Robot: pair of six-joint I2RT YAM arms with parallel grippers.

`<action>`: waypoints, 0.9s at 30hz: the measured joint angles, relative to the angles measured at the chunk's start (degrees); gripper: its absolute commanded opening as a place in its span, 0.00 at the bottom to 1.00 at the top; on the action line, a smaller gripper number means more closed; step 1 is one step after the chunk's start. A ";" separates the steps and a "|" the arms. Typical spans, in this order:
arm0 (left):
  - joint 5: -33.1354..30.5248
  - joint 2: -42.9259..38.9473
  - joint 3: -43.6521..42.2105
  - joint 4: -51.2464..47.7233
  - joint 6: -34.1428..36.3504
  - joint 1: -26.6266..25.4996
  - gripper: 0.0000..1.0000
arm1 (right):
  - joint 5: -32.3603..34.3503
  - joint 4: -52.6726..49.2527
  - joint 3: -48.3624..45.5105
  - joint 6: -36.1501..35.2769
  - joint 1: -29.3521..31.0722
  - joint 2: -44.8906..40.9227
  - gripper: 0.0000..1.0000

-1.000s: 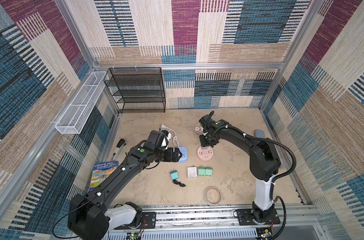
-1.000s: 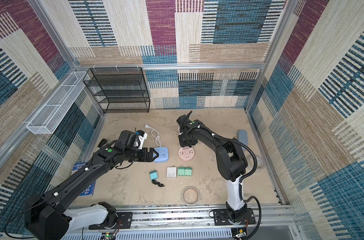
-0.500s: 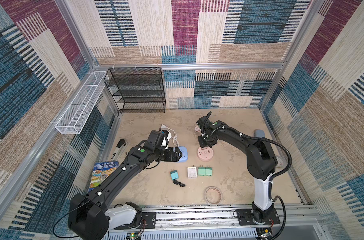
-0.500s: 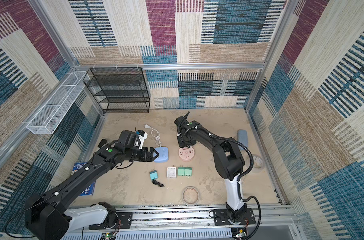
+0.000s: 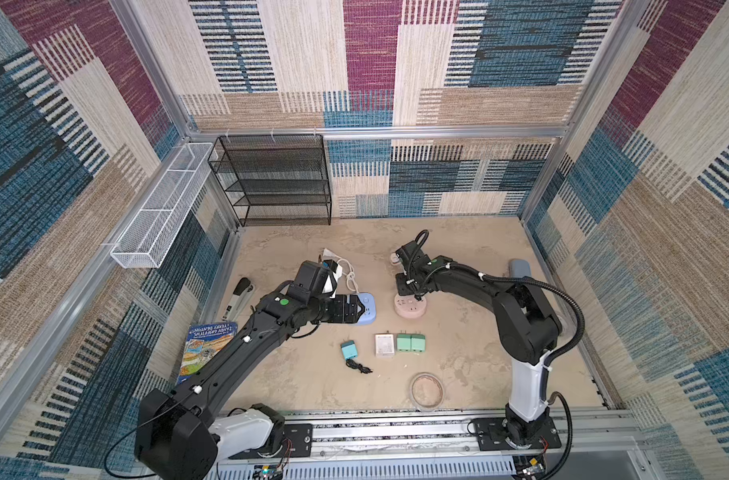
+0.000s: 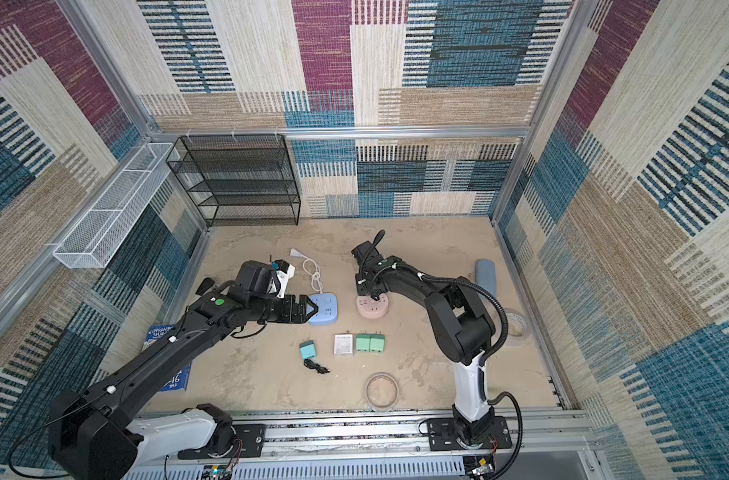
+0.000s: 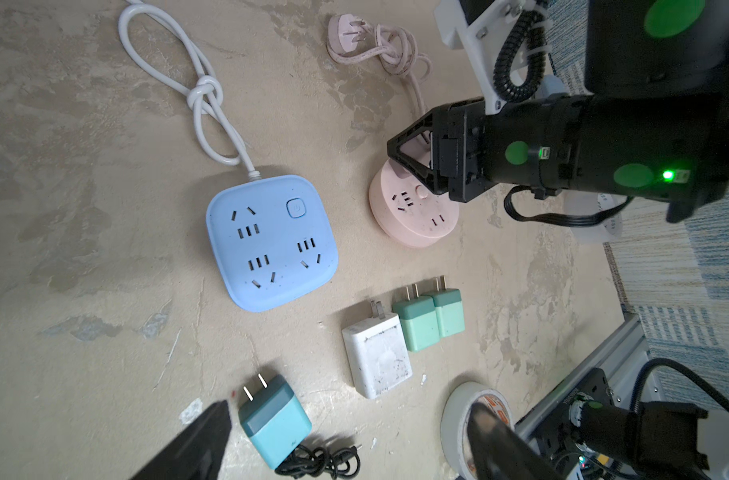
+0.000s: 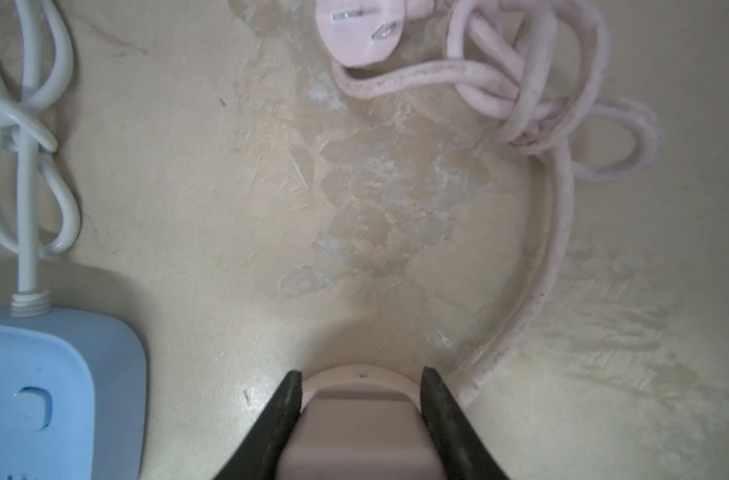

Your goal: Insert the plug

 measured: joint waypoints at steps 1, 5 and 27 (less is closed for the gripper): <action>-0.02 0.00 0.00 0.00 0.00 0.00 0.94 | 0.00 -0.13 -0.07 0.20 0.02 -0.42 0.00; -0.04 0.00 0.02 -0.02 0.00 0.00 0.94 | 0.13 -1.25 0.15 0.98 0.07 -1.36 0.00; -1.70 -1.01 -0.04 -0.20 -0.22 0.00 0.94 | 10.43 2.23 -1.05 1.97 -3.78 -2.89 0.00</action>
